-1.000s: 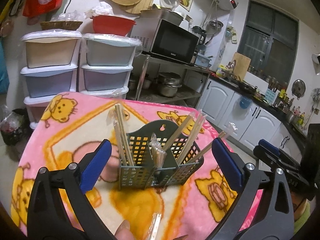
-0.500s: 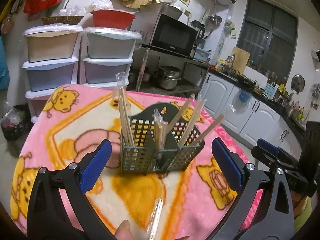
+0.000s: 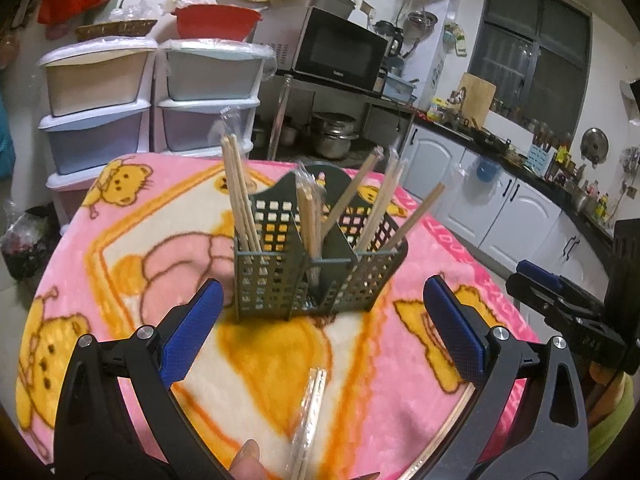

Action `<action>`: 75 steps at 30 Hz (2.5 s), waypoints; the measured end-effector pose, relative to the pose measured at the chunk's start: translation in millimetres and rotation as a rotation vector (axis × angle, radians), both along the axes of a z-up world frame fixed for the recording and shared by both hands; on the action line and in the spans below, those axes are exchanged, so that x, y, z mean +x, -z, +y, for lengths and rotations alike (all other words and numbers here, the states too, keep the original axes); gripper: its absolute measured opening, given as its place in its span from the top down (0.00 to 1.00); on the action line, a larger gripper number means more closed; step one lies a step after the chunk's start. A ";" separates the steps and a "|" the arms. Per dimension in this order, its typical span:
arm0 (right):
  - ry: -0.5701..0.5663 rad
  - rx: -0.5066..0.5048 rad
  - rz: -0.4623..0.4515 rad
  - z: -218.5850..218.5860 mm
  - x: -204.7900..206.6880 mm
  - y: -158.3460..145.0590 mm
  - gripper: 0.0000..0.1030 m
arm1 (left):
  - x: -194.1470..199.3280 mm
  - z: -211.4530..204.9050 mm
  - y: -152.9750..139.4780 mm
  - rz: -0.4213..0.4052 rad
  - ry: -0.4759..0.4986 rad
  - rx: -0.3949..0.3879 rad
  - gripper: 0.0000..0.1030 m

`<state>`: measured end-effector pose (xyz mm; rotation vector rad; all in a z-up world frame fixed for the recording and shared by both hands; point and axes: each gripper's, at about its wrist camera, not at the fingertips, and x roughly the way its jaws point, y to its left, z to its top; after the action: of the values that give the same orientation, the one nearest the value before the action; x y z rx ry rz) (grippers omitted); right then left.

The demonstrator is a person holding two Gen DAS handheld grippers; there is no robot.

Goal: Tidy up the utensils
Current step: 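Withdraw both open tools from the caddy toward the last wrapped chopsticks, then close the left tool on a wrapped chopstick while the right tool closes on another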

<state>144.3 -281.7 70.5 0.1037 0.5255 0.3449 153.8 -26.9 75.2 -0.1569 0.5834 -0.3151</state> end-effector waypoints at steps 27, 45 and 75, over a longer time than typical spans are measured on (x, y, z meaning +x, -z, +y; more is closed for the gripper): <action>0.047 -0.042 0.143 -20.6 -8.2 55.6 0.23 | 6.2 -30.2 73.0 0.198 0.096 0.094 0.10; 0.094 -0.036 0.253 -38.6 -10.2 89.8 0.23 | 24.4 -43.2 107.9 0.289 0.121 0.142 0.31; 0.094 -0.142 0.345 -35.5 -25.9 132.2 0.87 | 53.8 -50.0 128.9 0.323 0.076 0.212 0.80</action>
<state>118.4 -317.2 -61.8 0.0500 0.8820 0.1968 207.7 -76.9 -53.6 0.0205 0.9392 -0.3018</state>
